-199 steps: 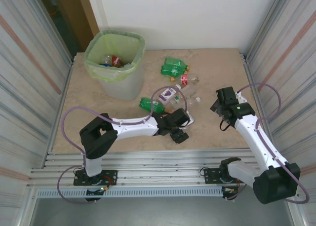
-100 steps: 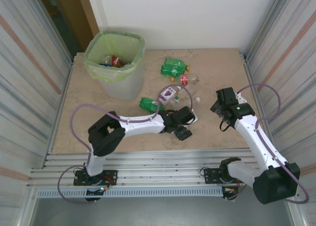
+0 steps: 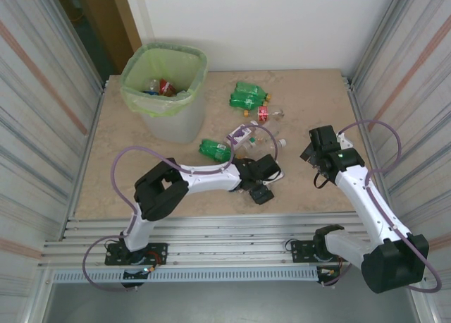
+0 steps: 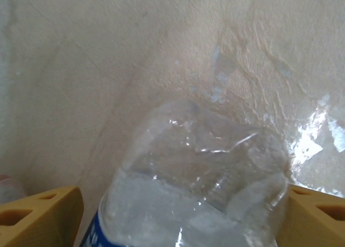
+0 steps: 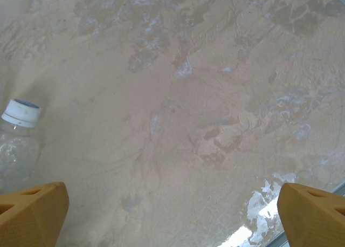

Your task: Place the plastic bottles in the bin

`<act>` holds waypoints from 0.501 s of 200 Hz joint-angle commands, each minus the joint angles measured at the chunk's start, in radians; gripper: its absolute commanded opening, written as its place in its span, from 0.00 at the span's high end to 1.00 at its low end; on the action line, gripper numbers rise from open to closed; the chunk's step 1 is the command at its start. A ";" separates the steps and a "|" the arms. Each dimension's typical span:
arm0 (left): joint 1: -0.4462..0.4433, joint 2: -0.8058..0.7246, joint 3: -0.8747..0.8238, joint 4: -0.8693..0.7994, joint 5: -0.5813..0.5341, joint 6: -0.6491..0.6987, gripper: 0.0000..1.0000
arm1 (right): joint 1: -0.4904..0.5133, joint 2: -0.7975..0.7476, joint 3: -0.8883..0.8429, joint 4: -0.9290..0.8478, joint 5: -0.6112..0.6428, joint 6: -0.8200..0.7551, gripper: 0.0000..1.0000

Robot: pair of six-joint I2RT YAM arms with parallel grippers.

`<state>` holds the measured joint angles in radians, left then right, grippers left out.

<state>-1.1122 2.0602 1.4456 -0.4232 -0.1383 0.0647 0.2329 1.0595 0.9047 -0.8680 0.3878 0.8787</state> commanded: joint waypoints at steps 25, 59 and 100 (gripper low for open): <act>0.000 0.029 0.034 -0.075 0.034 0.015 0.20 | -0.013 -0.024 -0.017 -0.017 0.005 -0.014 0.02; 0.000 0.029 0.014 -0.092 0.042 0.020 0.31 | -0.017 -0.021 -0.005 -0.021 0.006 -0.017 0.02; 0.000 0.006 0.029 -0.092 0.045 0.033 0.47 | -0.018 -0.010 0.019 -0.023 0.000 -0.021 0.02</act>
<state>-1.1122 2.0747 1.4609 -0.4690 -0.1047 0.0811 0.2218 1.0557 0.8974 -0.8684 0.3878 0.8783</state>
